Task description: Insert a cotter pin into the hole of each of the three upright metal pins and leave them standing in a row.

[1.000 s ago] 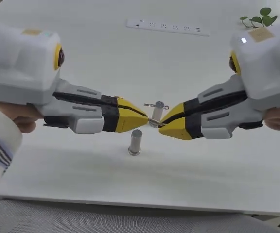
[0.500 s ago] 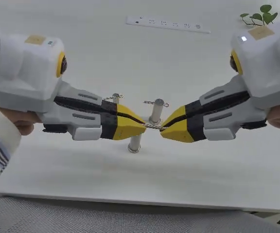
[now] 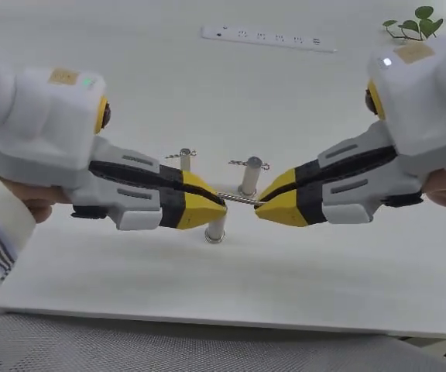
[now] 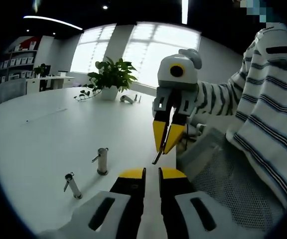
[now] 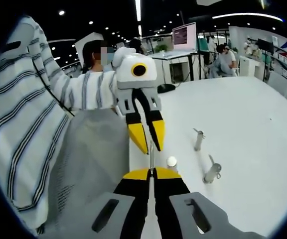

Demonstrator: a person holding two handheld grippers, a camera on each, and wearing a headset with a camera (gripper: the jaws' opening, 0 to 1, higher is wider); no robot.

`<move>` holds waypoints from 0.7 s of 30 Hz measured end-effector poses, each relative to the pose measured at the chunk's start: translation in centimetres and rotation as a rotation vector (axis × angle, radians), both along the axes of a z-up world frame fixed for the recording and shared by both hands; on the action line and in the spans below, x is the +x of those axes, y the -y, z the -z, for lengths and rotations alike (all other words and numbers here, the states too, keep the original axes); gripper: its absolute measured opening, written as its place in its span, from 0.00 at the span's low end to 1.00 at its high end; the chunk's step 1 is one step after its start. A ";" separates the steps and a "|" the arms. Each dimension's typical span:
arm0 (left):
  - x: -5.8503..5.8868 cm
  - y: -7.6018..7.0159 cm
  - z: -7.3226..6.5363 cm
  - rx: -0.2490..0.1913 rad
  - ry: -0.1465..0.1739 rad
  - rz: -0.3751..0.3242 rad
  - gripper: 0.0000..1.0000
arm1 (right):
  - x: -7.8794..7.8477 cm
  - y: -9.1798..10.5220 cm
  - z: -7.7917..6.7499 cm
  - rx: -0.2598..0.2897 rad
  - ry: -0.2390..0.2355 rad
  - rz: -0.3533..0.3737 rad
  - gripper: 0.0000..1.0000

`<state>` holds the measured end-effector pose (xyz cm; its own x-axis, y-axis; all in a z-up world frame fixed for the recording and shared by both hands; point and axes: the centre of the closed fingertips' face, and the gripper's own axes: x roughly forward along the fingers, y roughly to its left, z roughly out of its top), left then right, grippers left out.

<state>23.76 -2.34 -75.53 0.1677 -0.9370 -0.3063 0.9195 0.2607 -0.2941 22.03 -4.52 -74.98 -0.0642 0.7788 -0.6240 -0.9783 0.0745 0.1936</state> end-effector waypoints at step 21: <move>1.4 -0.4 5.7 0.169 -0.006 -0.117 0.32 | 2.1 2.0 4.3 -0.031 -0.028 0.113 0.04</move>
